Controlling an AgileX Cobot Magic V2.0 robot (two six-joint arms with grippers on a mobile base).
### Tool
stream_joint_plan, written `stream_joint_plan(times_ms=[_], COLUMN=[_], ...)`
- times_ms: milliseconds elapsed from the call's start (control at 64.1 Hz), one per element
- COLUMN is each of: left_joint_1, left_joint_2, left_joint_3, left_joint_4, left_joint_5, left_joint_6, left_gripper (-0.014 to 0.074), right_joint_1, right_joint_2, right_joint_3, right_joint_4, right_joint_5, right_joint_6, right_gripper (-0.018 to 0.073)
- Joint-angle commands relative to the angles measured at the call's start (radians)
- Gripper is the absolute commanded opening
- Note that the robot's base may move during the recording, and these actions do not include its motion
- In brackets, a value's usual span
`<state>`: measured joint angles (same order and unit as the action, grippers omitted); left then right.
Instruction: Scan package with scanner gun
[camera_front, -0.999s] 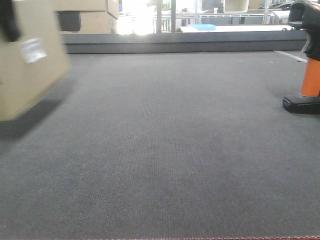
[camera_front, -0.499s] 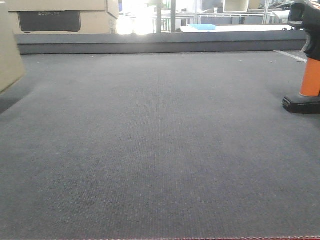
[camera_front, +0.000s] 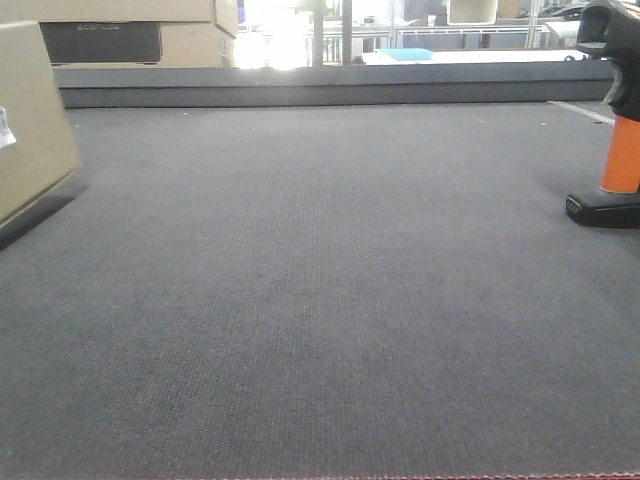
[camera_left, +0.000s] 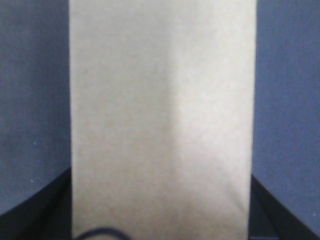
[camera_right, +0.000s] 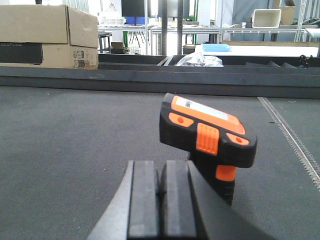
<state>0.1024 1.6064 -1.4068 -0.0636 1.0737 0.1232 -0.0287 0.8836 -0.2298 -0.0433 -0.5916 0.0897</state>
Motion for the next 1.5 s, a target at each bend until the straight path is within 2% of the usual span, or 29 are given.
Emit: stream_joint_plan(times_ms=[0, 109, 343, 468, 608, 811, 936, 1014, 1108, 1279, 1342, 1482], left_joint_1=[-0.008, -0.019, -0.030, -0.030, -0.030, -0.030, -0.030, -0.030, -0.030, -0.030, -0.030, -0.030], left_joint_2=[0.001, 0.001, 0.003, 0.003, 0.003, -0.021, -0.074, -0.114, -0.162, -0.236, -0.257, -0.318], left_joint_3=[0.000, 0.000, 0.000, 0.000, -0.007, -0.103, -0.150, -0.152, -0.152, -0.152, -0.145, -0.076], left_joint_4=[-0.010, -0.007, 0.001, 0.005, 0.007, 0.026, 0.002, -0.008, -0.011, -0.014, -0.016, -0.038], left_joint_5=[-0.003, -0.011, -0.007, -0.007, -0.013, 0.025, 0.042, 0.038, 0.044, 0.072, 0.074, 0.044], left_joint_6=[0.005, 0.005, 0.005, 0.005, 0.005, 0.005, -0.023, -0.030, -0.031, -0.031, -0.031, -0.033], left_gripper=[-0.0090, 0.0055, 0.0494, 0.0610, 0.0601, 0.0601, 0.0597, 0.0563, 0.0444, 0.0057, -0.0109, -0.0111], right_joint_1=[-0.003, -0.003, -0.003, -0.003, -0.003, -0.003, -0.003, -0.003, -0.003, -0.003, -0.003, -0.003], right_joint_2=[-0.007, -0.007, -0.007, -0.007, -0.007, -0.009, -0.009, -0.014, -0.044, -0.126, -0.163, -0.252], right_joint_3=[0.001, 0.001, 0.001, 0.001, 0.001, 0.000, 0.000, 0.000, 0.000, 0.000, 0.000, 0.000], right_joint_4=[-0.004, -0.004, -0.004, -0.004, -0.004, -0.004, -0.004, -0.004, -0.004, -0.004, -0.004, -0.004], right_joint_5=[-0.014, -0.014, -0.020, -0.029, -0.056, -0.070, -0.070, -0.071, -0.058, 0.023, 0.065, 0.156], right_joint_6=[-0.002, -0.002, -0.002, -0.002, -0.002, -0.002, -0.002, 0.001, 0.031, 0.043, 0.043, 0.043], right_gripper=[-0.0168, -0.0168, -0.0168, -0.0168, -0.0168, -0.0168, -0.0168, -0.0168, -0.0168, -0.0168, -0.0168, -0.0168])
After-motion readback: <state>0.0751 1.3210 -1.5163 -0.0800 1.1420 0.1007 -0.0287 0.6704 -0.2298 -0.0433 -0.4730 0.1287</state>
